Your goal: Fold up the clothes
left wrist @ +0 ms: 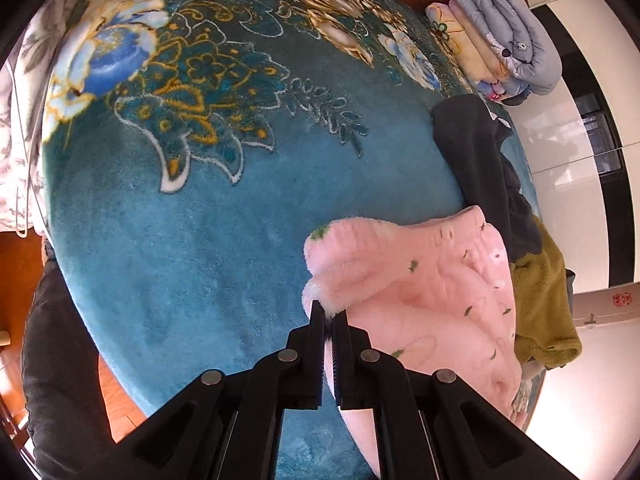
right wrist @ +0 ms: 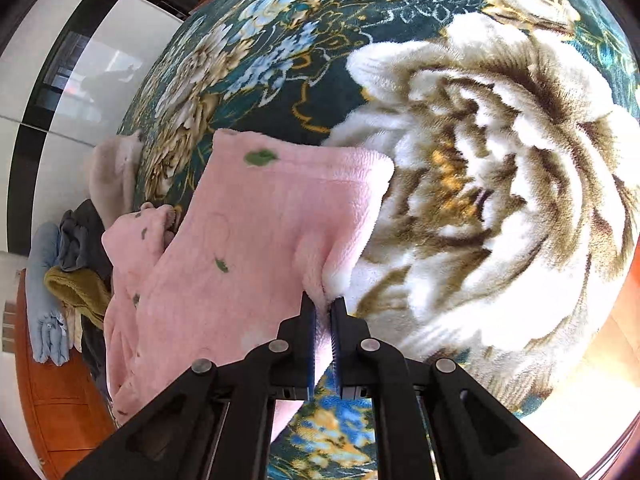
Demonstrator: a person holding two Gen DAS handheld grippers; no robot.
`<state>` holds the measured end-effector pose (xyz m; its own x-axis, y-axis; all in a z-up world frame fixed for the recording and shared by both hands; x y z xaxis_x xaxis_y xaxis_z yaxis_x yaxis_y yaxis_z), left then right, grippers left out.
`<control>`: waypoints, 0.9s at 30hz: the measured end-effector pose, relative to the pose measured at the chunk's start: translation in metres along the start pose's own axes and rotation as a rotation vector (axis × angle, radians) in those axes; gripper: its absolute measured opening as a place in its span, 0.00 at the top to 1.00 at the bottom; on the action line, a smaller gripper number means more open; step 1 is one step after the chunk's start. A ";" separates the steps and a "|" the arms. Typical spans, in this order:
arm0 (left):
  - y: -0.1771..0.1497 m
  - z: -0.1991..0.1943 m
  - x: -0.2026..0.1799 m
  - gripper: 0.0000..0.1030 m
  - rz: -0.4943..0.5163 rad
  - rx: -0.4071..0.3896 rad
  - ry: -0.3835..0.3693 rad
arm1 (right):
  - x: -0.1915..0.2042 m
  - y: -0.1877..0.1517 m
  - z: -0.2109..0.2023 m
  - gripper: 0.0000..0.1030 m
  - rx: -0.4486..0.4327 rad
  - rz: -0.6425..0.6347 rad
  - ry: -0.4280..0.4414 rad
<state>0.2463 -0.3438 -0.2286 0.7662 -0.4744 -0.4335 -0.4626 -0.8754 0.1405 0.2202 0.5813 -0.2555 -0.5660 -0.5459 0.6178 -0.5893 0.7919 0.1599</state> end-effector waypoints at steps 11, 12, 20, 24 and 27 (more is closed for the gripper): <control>0.008 0.003 -0.007 0.94 0.069 0.030 0.001 | 0.025 0.012 -0.010 0.83 0.004 -0.029 -0.017; 0.011 0.000 -0.006 0.94 0.069 0.030 0.010 | 0.026 0.016 -0.014 0.66 -0.008 -0.036 -0.025; 0.033 -0.022 -0.002 0.59 0.051 0.003 0.075 | 0.064 0.054 -0.042 0.47 -0.141 -0.103 -0.011; 0.039 -0.024 -0.020 0.58 0.048 -0.004 0.053 | 0.111 0.052 0.006 0.44 -0.044 -0.121 0.161; 0.037 -0.021 -0.040 0.58 0.072 0.013 0.034 | 0.142 0.049 0.056 0.42 0.042 -0.114 0.230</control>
Point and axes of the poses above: each gripper's, at about its wrist camera, not at the fingertips, and z roughly the way its jaws point, x to its left, y to its top, the point moved 2 cm from there along z, roughly the way its jaws point, and after that the axes turned 8 degrees about y, right-handed, at the moved point
